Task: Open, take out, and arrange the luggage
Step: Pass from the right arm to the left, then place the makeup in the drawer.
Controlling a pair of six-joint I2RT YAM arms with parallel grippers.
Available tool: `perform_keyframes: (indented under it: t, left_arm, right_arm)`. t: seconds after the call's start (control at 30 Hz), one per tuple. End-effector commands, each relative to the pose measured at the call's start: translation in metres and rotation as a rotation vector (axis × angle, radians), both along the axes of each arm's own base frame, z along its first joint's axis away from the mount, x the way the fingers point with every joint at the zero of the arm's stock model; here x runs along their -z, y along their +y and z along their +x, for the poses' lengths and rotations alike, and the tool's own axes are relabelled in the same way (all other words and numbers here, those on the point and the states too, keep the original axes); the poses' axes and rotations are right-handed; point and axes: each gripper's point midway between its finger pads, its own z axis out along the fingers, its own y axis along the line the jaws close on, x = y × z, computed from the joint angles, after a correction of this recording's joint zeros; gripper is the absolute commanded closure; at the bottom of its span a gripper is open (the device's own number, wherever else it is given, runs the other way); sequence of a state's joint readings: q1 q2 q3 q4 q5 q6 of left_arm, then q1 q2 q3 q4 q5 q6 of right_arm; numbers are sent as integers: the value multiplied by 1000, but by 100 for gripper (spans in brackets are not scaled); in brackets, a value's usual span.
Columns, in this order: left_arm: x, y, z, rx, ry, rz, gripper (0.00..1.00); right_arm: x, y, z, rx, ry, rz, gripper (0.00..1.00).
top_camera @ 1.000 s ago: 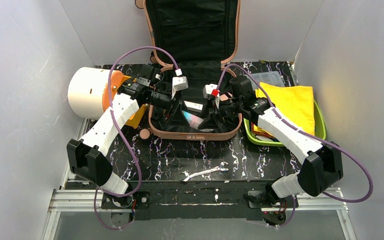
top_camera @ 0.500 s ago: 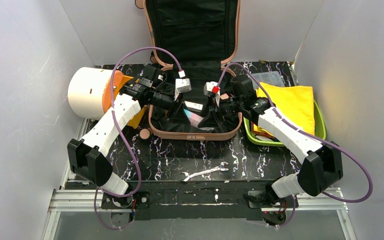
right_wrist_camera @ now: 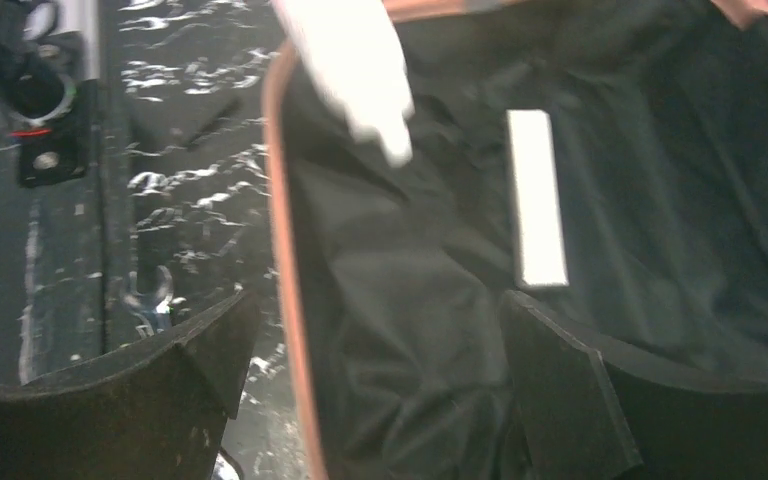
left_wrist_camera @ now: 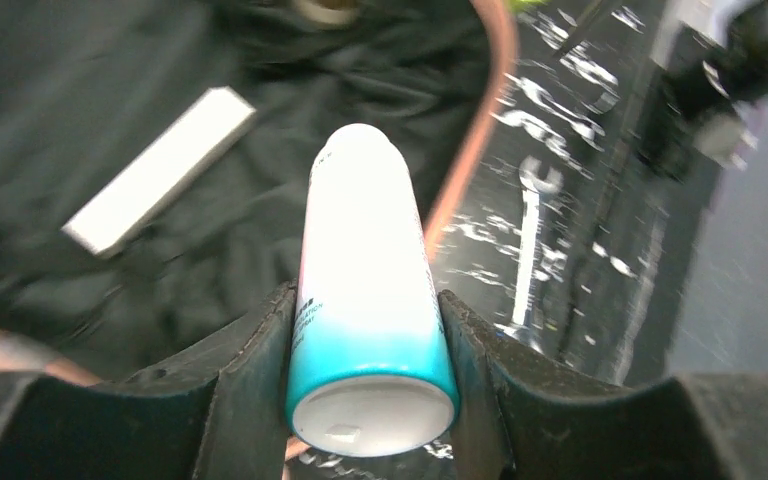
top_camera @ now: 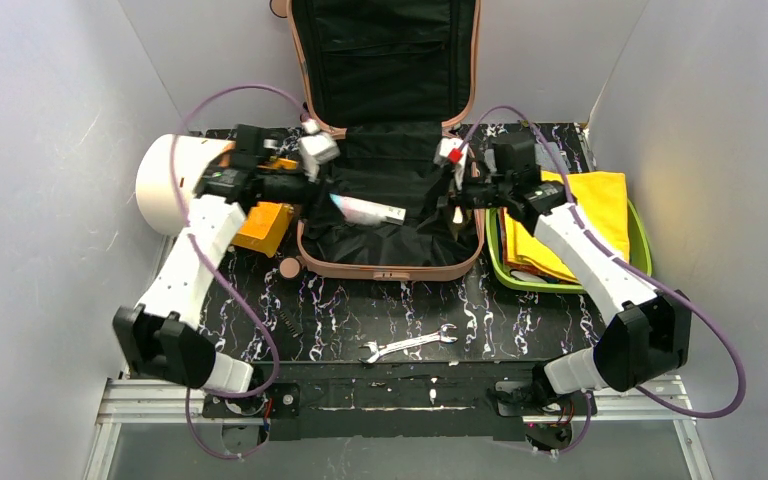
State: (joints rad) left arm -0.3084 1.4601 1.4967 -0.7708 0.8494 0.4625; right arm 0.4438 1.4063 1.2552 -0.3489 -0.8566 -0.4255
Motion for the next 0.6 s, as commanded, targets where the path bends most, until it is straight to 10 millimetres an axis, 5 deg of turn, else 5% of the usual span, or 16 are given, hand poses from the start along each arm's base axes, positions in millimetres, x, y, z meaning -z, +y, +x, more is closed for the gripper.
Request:
perform_keyframes:
  t: [0.0,0.13,0.27,0.57]
  left_arm:
    - [-58,67,22,-291,-202,-88,100]
    - [-67,132,33,-554,-317,-65,100]
    - [-55,172,39,-726,-378,18,100]
    - [-25,216,65,-899,-406,163,100]
  right_arm:
    - [-14,-35,19,118,-53,-1,2]
    - [-6,-45,24,166,-47,19,2]
    - [1,-46,24,172,-25,19,1]
    - [22,-49,25,179,22,18,2]
